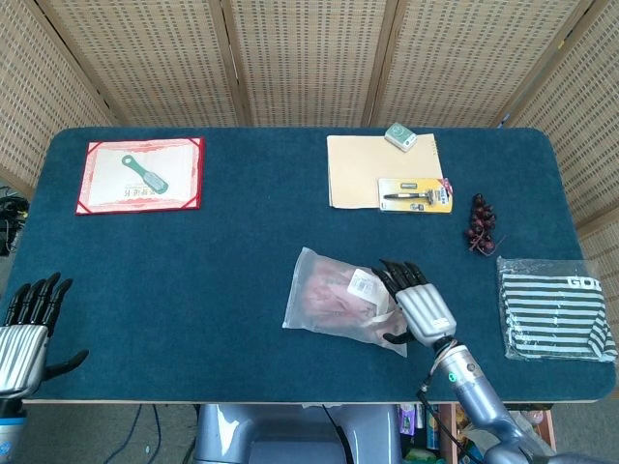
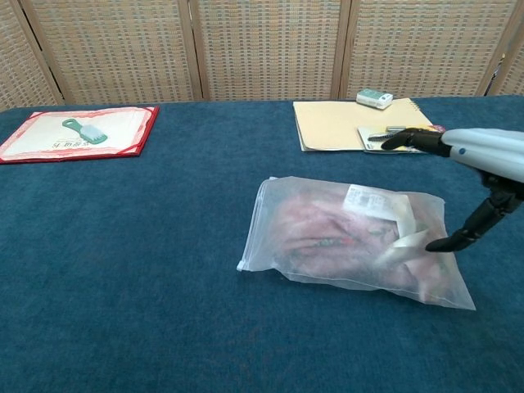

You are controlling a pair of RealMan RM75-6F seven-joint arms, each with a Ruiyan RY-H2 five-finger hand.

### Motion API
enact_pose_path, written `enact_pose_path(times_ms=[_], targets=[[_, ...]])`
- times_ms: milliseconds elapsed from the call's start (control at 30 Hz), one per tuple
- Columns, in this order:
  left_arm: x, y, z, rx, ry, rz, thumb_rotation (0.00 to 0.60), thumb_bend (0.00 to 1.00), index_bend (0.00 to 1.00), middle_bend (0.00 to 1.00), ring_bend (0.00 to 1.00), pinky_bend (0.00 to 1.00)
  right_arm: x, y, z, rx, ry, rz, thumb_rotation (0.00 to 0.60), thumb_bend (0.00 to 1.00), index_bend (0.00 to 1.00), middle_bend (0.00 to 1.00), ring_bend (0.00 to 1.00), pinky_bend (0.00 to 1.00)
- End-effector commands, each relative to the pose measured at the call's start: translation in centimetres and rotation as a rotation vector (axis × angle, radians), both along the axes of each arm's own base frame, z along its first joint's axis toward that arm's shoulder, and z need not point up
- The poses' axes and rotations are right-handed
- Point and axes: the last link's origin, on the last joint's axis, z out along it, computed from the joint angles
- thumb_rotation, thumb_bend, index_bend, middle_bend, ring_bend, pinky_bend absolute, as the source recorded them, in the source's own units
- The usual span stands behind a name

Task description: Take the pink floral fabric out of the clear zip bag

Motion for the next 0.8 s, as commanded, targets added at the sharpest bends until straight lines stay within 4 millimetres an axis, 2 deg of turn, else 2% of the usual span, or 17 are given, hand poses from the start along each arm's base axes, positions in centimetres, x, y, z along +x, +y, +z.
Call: enact_pose_path(times_ms=[33, 467, 800], targets=[[0.0, 0.1, 0.0, 0.001, -0.001, 0.004, 0.600, 0.10, 0.00, 0.00, 0.00, 0.00, 2.0, -0.9, -2.4, 0.068, 0.007, -0.040, 0.600, 0.00, 0.00, 0.00, 0.00, 0.00], [-0.1, 0.2, -0.3, -0.013, 0.001, 0.012, 0.600, 0.10, 0.00, 0.00, 0.00, 0.00, 4.6, -1.7, -5.1, 0.113, -0.038, -0.173, 0.600, 0.00, 0.00, 0.00, 0.00, 0.00], [-0.2, 0.3, 0.0, -0.009, -0.006, 0.016, 0.600, 0.10, 0.00, 0.00, 0.00, 0.00, 3.7, -2.0, -6.1, 0.098, 0.062, -0.204, 0.600, 0.00, 0.00, 0.00, 0.00, 0.00]])
